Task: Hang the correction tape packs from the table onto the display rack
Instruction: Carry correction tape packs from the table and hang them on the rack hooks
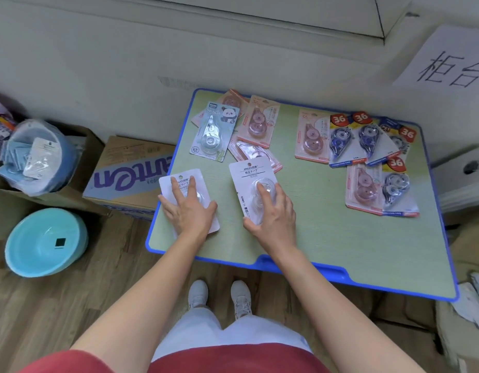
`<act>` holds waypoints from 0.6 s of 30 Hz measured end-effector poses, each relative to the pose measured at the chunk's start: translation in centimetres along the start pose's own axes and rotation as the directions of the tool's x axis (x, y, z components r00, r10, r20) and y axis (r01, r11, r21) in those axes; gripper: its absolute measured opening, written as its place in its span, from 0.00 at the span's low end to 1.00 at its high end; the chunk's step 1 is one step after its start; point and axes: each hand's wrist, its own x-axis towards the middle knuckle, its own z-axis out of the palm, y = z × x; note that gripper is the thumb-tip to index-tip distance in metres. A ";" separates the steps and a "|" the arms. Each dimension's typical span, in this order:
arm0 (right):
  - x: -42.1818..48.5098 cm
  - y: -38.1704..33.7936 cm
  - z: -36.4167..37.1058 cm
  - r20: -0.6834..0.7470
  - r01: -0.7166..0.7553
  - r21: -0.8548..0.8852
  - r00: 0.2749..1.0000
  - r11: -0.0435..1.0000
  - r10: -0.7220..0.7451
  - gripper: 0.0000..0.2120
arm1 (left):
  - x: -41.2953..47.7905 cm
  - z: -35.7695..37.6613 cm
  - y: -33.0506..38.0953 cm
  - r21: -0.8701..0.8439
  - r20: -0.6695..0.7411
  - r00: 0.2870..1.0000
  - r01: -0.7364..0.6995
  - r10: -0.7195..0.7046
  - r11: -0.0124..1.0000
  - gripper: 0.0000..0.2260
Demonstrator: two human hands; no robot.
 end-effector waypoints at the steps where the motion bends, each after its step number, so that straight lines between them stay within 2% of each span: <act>1: -0.2 -0.1 0.0 -0.005 -0.012 0.004 1.000 1.000 0.012 0.37 | -0.1 -0.1 -0.3 -0.008 -0.004 1.000 -0.025 0.025 1.000 0.34; 5: -1.3 -0.6 0.1 -0.052 -0.084 0.026 0.995 0.996 0.085 0.37 | -0.1 -1.1 -1.0 0.002 0.007 0.979 -0.202 0.202 0.979 0.33; 9: -3.6 -1.8 0.4 -0.141 -0.218 0.065 0.964 0.974 0.226 0.36 | 0.1 -2.6 -0.9 0.004 0.078 0.921 -0.384 0.382 0.923 0.33; 13: -7.8 -2.7 1.2 -0.232 -0.351 0.127 0.899 0.928 0.372 0.36 | -0.9 -3.5 -1.2 0.046 0.195 0.805 -0.579 0.561 0.814 0.32; 18: -15.1 -2.9 2.1 -0.324 -0.505 0.215 0.770 0.836 0.549 0.35 | -4.7 -2.5 -1.4 0.060 0.299 0.630 -0.762 0.717 0.644 0.33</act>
